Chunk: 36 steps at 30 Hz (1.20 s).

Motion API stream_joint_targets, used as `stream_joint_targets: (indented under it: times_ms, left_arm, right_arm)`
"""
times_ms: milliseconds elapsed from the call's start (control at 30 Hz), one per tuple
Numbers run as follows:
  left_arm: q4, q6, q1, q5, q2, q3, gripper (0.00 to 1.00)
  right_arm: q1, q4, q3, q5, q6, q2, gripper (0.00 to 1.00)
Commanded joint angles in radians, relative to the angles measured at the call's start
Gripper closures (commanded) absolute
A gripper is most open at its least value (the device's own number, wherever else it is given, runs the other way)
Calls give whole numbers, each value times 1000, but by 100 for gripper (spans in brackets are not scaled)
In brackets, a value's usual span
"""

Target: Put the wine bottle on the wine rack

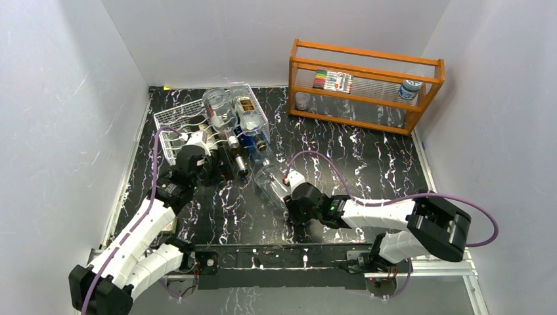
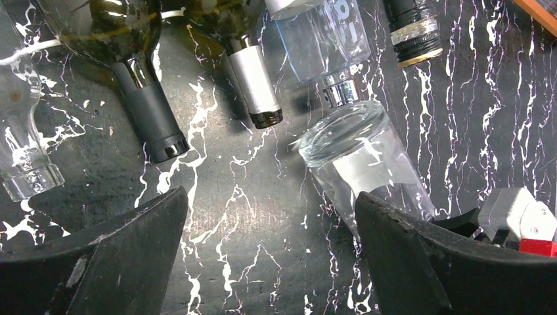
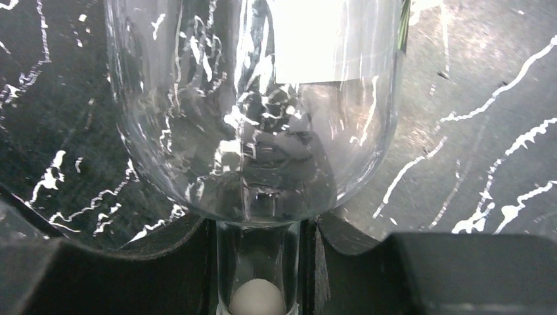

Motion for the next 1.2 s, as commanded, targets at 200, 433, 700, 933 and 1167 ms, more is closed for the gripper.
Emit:
stream_joint_targets:
  times_ms: [200, 433, 700, 933, 1167]
  left_arm:
    - [-13, 9, 5, -12, -25, 42, 2]
    - [-18, 10, 5, -16, -29, 43, 2]
    - [-31, 23, 5, -40, -38, 69, 2]
    - [-68, 55, 5, -115, -80, 118, 2]
    - [-90, 80, 5, -233, -155, 146, 2]
  right_arm:
    - [-12, 22, -74, 19, -65, -215, 100]
    - [-12, 46, -128, 11, -77, -393, 100]
    - [-12, 32, -145, 12, -85, -533, 100]
    - [-12, 13, -138, 14, -95, -635, 100]
    - [-12, 6, -60, 36, -89, -675, 100]
